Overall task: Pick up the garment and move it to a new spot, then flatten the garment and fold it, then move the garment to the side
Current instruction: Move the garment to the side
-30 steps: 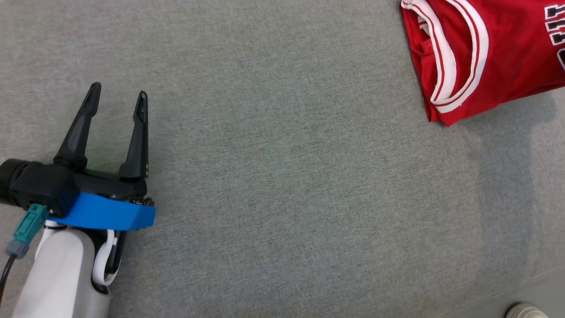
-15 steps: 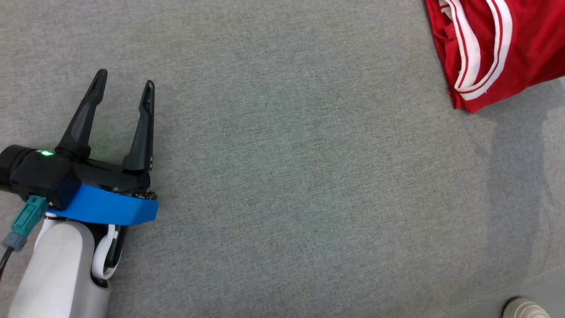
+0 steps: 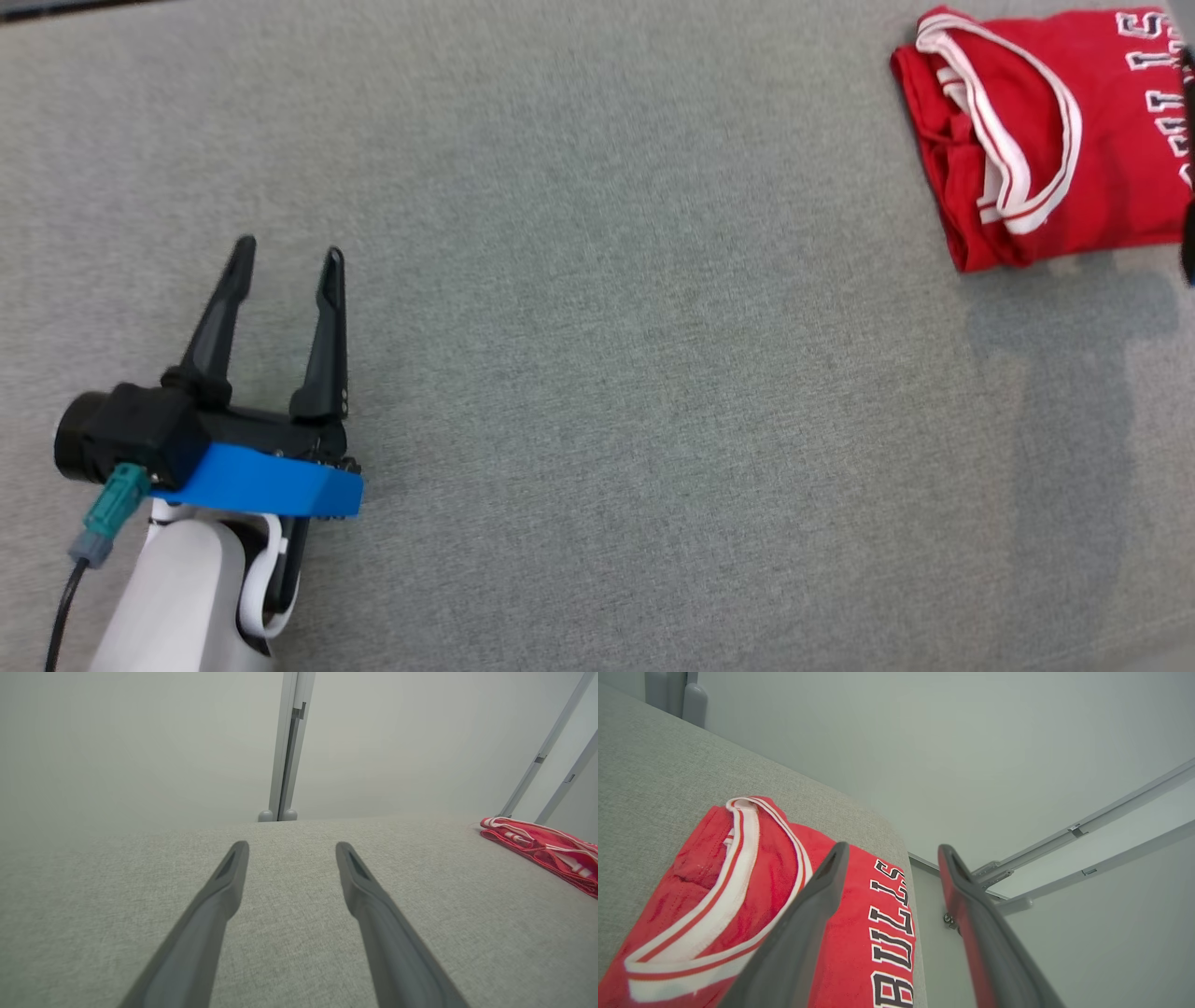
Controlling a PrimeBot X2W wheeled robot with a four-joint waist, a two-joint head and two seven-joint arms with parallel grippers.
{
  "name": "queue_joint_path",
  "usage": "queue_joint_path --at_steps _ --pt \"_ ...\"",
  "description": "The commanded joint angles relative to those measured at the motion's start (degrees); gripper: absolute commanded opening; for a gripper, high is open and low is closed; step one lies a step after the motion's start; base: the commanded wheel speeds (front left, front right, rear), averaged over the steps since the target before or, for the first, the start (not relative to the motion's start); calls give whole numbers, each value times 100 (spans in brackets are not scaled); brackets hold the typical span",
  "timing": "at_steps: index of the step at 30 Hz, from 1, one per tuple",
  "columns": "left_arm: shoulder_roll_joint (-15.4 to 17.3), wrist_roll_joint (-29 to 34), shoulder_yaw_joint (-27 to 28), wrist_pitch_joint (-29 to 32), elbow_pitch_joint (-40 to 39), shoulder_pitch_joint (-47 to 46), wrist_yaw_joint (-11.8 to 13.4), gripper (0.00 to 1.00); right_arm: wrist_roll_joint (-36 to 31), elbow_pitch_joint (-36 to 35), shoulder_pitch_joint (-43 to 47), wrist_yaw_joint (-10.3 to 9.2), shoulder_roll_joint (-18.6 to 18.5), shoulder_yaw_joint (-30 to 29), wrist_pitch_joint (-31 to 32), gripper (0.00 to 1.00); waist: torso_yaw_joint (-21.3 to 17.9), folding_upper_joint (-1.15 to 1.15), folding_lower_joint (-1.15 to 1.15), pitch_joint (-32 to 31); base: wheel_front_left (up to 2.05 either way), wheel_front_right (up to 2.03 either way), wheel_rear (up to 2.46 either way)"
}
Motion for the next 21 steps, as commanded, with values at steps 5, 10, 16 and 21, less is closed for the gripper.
queue_joint_path --at_steps 5,10,16,21 --pt "-169 -136 47 -137 359 423 40 100 543 -371 945 -2 552 -241 -419 100 388 0 0 -961 0 0 0" --pt "-255 -235 141 -174 633 838 50 100 978 -998 2006 -2 1055 -385 -667 100 586 0 0 -1527 0 0 0" --pt "-363 -220 283 -183 694 1269 65 100 1072 -1863 3106 -1 1632 -629 -698 100 798 0 0 -1942 0 0 0" --pt "-524 -185 436 -186 673 1562 67 100 1062 -2435 3841 -1 2172 -842 -628 100 959 0 0 -2214 0 0 0"
